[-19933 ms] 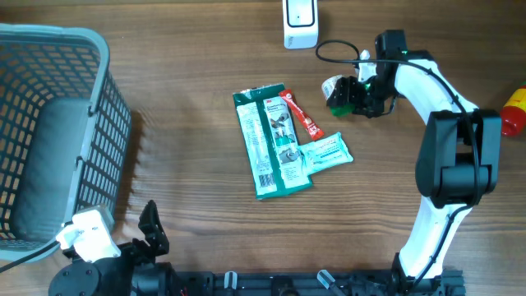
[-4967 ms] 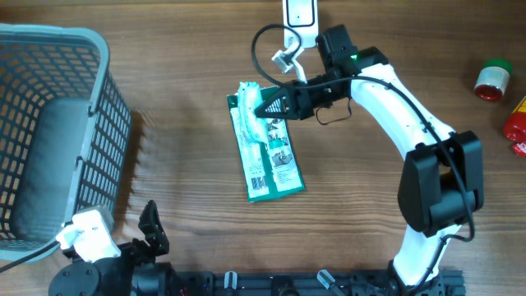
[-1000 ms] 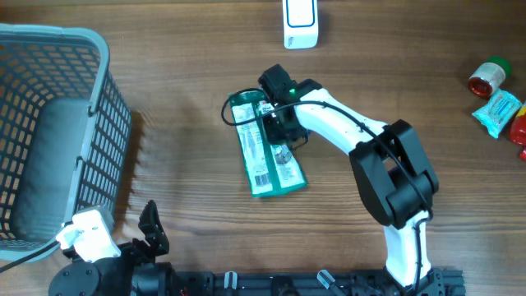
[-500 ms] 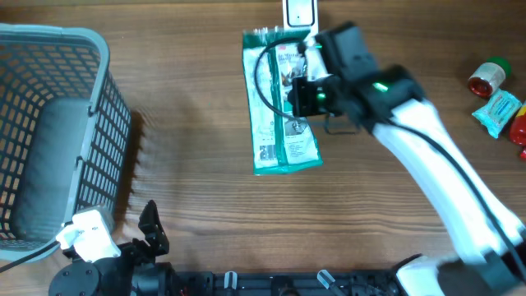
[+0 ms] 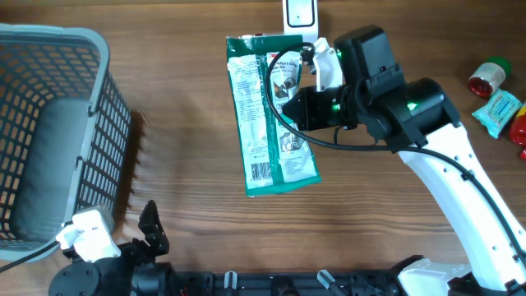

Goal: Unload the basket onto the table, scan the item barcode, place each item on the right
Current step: 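Lift the glove packet and hold it in front of the white scanner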

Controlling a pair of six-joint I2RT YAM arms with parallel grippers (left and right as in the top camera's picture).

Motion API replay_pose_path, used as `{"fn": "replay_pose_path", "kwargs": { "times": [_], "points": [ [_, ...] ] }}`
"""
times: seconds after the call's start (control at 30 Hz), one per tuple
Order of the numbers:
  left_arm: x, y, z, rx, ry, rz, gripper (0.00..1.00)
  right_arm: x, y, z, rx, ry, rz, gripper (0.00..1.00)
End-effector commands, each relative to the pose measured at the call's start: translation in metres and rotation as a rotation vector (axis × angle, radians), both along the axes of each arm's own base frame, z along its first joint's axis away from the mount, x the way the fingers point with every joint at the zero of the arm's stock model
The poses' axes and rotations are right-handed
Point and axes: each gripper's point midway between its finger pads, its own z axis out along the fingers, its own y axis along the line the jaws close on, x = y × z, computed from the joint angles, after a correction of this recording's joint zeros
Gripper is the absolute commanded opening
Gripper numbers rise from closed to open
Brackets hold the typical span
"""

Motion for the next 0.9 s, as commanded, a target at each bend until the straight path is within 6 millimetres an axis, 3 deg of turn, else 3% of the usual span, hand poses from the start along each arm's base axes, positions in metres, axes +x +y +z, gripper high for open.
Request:
{"fn": "replay_pose_path", "kwargs": {
  "times": [0.0,0.13,0.27,0.33,0.53,0.7,0.87],
  "points": [
    [0.0,-0.002,0.001,-0.008,-0.008,-0.009,1.0,0.019,-0.019,0.001,-0.116,-0.132,-0.054,0.05],
    [0.0,-0.002,0.001,-0.008,-0.008,-0.009,1.0,0.06,-0.025,0.027,-0.256,-0.478,0.021,0.05],
    [0.0,-0.002,0.001,-0.008,-0.008,-0.009,1.0,0.101,-0.067,0.054,-0.496,-0.684,-0.179,0.05],
    [0.0,-0.002,0.001,-0.008,-0.008,-0.009,1.0,0.116,-0.079,0.071,-0.603,-0.795,-0.208,0.05],
    [0.0,-0.002,0.001,-0.008,-0.008,-0.009,1.0,0.146,-0.08,0.108,-0.687,-0.999,-0.266,0.05],
    [0.0,-0.002,0.001,-0.008,-0.008,-0.009,1.0,0.197,-0.085,0.083,-0.94,-1.063,-0.314,0.04],
    [0.0,-0.002,0.001,-0.008,-0.008,-0.009,1.0,0.255,-0.057,0.041,-1.038,-1.195,-0.318,0.05]
  ]
}}
